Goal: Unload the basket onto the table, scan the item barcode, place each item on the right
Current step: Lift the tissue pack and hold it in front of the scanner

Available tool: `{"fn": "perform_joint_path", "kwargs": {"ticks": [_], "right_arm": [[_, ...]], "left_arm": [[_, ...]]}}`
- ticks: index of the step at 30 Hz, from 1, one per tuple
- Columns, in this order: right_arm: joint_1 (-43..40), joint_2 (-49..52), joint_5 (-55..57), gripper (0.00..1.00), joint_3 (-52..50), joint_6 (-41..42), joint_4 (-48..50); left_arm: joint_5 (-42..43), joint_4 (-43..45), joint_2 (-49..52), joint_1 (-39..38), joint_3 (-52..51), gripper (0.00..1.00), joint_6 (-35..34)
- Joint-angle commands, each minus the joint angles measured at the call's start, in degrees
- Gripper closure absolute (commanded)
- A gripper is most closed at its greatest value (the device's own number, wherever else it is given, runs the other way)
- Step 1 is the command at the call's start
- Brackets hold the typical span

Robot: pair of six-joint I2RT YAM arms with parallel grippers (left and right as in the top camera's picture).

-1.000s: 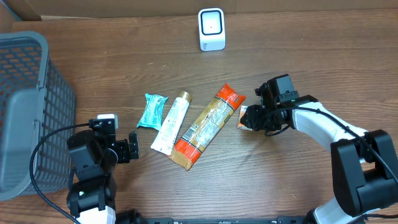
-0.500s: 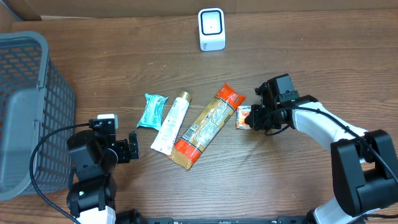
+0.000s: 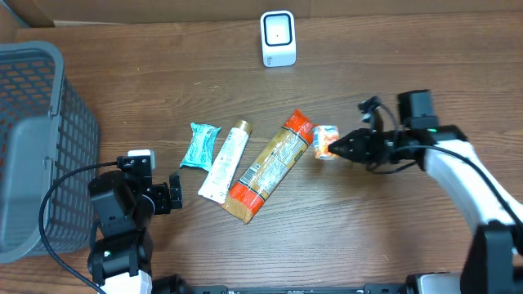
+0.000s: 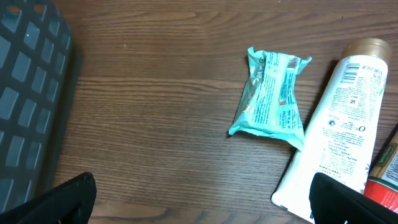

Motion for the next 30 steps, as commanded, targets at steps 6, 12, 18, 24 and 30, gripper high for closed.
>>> {"fn": "perform_joint_path", "kwargs": {"ticks": [6,12,18,24,30], "right_arm": [[-1.95,-7.41,-15.89,0.97,1.77,-3.45,-1.46],[-1.44,-9.97,-16.68,0.97,7.19,-3.45,-6.75],[3.23,-9.07,-2.99,0.97,20.04,-0.83,-13.53],[10.03,-1.64,20.85,0.97,35.60,5.07,-14.97],[18.03,9.46,50.23,0.97,41.88,6.36,-5.68]], "left_arm": [[0.81,0.20,0.09,0.31,-0.17,0.00,1.09],[0.81,0.20,0.09,0.31,-0.17,0.00,1.09],[0.81,0.22,0.09,0.31,-0.17,0.00,1.09],[0.83,0.20,0.09,0.31,-0.17,0.00,1.09],[0.83,0.22,0.09,0.31,-0.17,0.00,1.09]]}}
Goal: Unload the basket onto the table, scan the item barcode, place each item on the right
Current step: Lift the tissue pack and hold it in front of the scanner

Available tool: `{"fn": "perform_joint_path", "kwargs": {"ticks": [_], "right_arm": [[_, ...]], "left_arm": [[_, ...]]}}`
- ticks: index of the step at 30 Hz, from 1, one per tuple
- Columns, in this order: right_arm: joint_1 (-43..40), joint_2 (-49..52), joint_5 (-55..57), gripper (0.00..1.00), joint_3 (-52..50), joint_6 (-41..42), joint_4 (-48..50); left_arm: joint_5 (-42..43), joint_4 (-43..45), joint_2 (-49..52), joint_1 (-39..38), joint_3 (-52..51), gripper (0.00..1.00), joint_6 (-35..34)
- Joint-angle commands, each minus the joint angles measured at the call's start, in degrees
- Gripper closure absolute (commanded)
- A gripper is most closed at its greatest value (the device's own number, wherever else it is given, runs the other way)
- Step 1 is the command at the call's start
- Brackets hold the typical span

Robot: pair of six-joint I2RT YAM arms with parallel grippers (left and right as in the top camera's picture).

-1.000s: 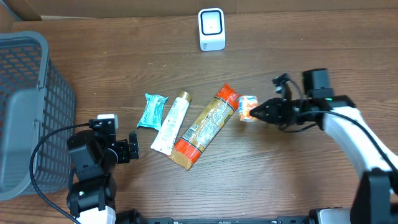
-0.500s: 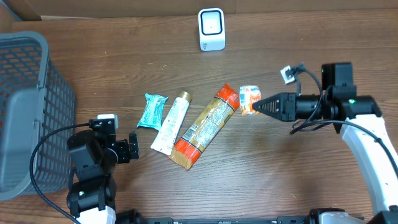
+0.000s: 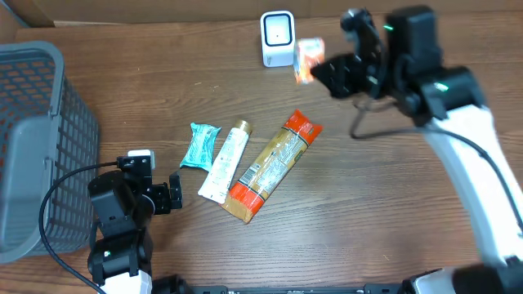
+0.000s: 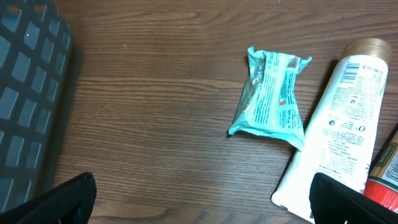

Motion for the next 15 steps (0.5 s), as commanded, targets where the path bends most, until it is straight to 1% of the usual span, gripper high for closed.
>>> {"fn": "perform_joint_path", "kwargs": {"ticks": [1,3,6,10,15], "right_arm": [[4.15,6.49,24.41,0.97,1.05,0.57,5.55],[6.19,9.60,33.16,0.97,1.05,-1.22,10.84],[8.00,13.88,40.87,0.97,1.05,-7.80,18.01],[9.03,19.12,47.67,0.97,1.05,-15.98,27.12],[9.44,24.28,52.19,0.97,1.20,-24.70,38.01]], "left_arm": [[0.83,0.20,0.09,0.31,-0.17,0.00,1.09],[0.83,0.20,0.09,0.31,-0.17,0.00,1.09],[0.83,0.22,0.09,0.31,-0.17,0.00,1.09],[0.83,0.22,0.09,0.31,-0.17,0.00,1.09],[0.81,0.20,0.09,0.31,-0.17,0.00,1.09]]}}
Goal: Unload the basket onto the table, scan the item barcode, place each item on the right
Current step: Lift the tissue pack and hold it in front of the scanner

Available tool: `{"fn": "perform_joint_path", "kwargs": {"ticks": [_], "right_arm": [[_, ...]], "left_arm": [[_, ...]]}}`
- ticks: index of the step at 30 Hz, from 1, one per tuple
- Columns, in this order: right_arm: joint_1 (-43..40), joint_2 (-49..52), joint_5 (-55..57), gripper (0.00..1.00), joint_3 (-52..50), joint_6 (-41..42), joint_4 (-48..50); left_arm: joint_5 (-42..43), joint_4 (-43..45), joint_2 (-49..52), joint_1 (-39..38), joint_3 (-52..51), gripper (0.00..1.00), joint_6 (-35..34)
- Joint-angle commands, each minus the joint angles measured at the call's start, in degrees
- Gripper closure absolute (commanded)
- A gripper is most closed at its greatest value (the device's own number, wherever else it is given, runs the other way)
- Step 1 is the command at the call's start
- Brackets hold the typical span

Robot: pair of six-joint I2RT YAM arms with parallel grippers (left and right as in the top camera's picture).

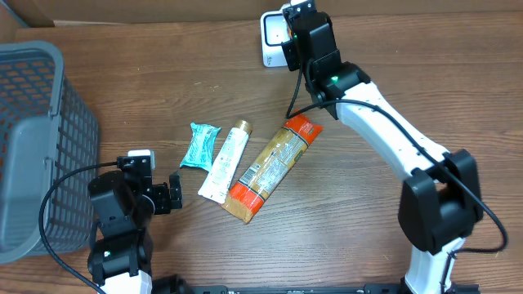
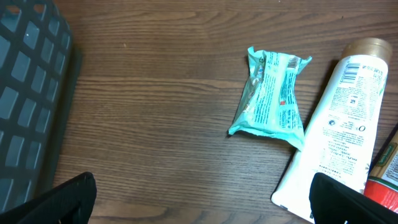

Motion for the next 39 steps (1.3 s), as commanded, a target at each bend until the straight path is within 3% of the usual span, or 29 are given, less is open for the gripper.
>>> {"fn": "perform_joint_path", "kwargs": {"ticks": [1,6,16,39], "right_arm": [[0.22,2.93,7.43,0.97,1.44,-9.18,4.20],[0.35,8.00,7.61,0.97,4.42,-16.28,9.97],[1.84,17.75,7.23,0.97,4.70,-43.45,21.68],[2.29,19.71,9.49,0.97,4.72,-45.03,23.63]], "left_arm": [[0.81,0.17,0.09,0.31,-0.17,0.00,1.09],[0.83,0.20,0.09,0.31,-0.17,0.00,1.09],[0.81,0.20,0.09,0.31,-0.17,0.00,1.09],[0.83,0.17,0.09,0.31,-0.17,0.00,1.09]]}}
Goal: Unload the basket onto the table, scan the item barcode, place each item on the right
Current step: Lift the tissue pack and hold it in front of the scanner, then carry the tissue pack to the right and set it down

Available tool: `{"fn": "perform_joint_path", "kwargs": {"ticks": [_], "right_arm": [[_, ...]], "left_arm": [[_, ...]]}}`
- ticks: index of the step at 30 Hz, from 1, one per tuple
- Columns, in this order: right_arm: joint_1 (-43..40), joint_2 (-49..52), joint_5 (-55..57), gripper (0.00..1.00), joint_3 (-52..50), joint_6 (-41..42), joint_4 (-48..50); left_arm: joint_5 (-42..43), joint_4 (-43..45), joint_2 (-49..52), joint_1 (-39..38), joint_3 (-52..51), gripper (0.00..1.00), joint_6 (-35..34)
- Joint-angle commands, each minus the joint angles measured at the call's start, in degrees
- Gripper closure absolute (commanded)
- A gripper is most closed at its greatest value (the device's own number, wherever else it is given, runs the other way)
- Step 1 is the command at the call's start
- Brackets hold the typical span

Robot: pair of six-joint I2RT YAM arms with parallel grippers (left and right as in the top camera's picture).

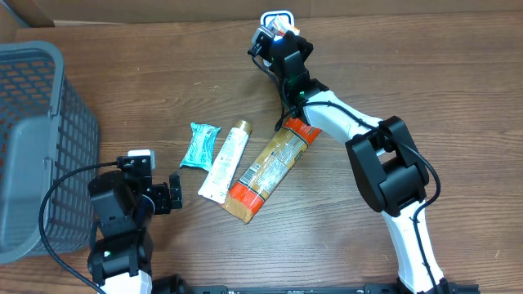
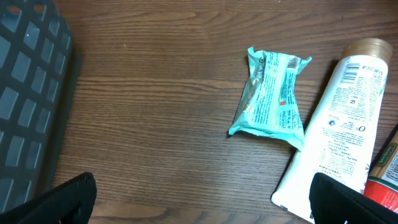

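The white barcode scanner stands at the table's far edge, mostly covered by my right gripper. That gripper is held right over it, shut on the small orange and white item, of which only a sliver shows. My left gripper rests low at the near left, open and holding nothing. In the left wrist view, the left gripper shows its dark fingertips wide apart over bare wood.
A teal snack packet, a white tube and a long orange and gold pack lie mid-table. A grey mesh basket fills the left side.
My right gripper has shifted a little left and down over the scanner and its arm now stretches further across the table. The left arm and the lying items are unchanged.
My right gripper first held the small orange and white item low on the table, right of the orange and gold pack. It then held it raised beside the scanner, then over the scanner, and now sits closer on it. The left arm stayed still throughout.
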Motion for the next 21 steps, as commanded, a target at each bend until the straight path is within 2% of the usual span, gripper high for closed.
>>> {"fn": "perform_joint_path", "kwargs": {"ticks": [1,8,11,15,21], "right_arm": [[0.44,-0.20,0.92,0.97,1.60,0.00,0.50],[0.83,-1.14,3.67,0.97,1.62,1.57,0.37],[1.33,-4.17,4.20,0.97,1.64,4.79,-3.50],[1.44,-10.54,-1.25,0.97,1.64,13.00,-13.49],[-0.07,-23.04,-14.23,0.97,1.64,32.94,-31.98]], "left_arm": [[0.83,0.22,0.09,0.31,-0.17,0.00,1.09],[0.81,0.22,0.09,0.31,-0.17,0.00,1.09],[0.81,0.22,0.09,0.31,-0.17,0.00,1.09],[0.81,0.22,0.09,0.31,-0.17,0.00,1.09],[0.81,0.22,0.09,0.31,-0.17,0.00,1.09]]}}
